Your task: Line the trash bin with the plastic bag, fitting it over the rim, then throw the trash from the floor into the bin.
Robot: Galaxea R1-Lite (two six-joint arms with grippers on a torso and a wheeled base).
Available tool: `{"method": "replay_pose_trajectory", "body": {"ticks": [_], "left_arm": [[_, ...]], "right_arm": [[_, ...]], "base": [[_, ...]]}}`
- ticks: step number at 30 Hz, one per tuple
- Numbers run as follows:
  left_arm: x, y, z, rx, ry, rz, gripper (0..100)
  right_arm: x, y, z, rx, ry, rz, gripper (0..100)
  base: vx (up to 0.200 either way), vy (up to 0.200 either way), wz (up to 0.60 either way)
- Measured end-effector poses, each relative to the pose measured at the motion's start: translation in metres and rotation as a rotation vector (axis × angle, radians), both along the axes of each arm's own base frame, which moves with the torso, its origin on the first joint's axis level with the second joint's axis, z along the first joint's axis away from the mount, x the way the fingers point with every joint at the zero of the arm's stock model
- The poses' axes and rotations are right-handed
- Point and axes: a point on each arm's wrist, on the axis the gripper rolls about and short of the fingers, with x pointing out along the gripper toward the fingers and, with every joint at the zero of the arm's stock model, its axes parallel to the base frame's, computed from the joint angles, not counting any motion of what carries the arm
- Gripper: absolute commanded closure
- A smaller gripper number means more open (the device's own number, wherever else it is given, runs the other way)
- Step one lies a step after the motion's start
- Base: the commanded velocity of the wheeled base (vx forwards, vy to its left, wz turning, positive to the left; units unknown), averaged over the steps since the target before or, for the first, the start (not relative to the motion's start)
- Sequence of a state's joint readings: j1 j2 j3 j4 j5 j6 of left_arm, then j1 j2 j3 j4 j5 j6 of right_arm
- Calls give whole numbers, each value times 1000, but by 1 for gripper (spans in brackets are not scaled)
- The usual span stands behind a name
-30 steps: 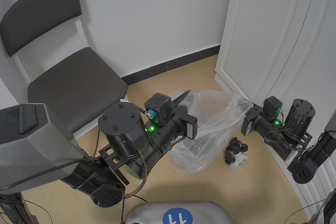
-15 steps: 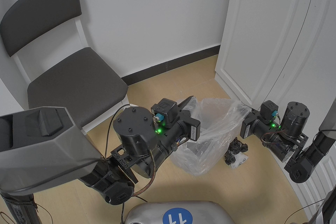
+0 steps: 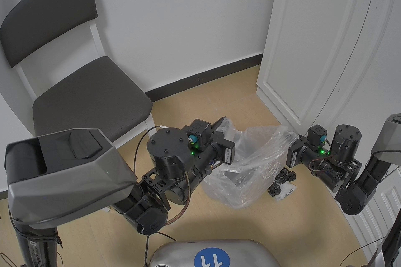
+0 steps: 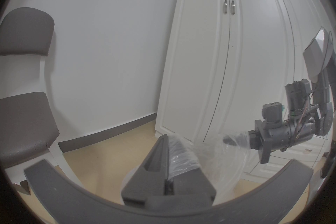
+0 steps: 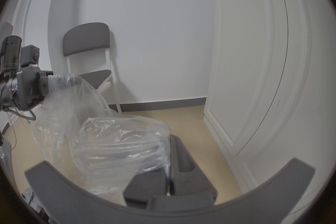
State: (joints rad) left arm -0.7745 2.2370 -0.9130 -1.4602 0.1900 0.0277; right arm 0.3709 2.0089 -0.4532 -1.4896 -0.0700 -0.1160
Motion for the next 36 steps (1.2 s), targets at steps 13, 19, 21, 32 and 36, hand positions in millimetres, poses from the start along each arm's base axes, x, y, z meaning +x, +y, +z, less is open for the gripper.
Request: {"method": "replay_pose_trajectory", "body": {"ticks": [13,19,21,32,36], "left_arm": [[17,-2,-11,-22,58,18,100],[29,-1,-16,-36,82,38,100],[32,-1,-17,-47,101,40,100],[48,-4,-20,-99,115,53,100],[53,-6,-23,-124,126,54,100]], "right_arm": [[11,0,-17,-11,37,-6,100],[16,0,-25,-16,53,-12,100],[17,0,-27,-18,58,-15,100],[25,-4,-32,-20,65,-32,100],[29,-6,-35,-15,66,-42,100]], "base": [[0,0,0],[0,0,0],[0,0,0],[0,0,0],[0,0,0]]}}
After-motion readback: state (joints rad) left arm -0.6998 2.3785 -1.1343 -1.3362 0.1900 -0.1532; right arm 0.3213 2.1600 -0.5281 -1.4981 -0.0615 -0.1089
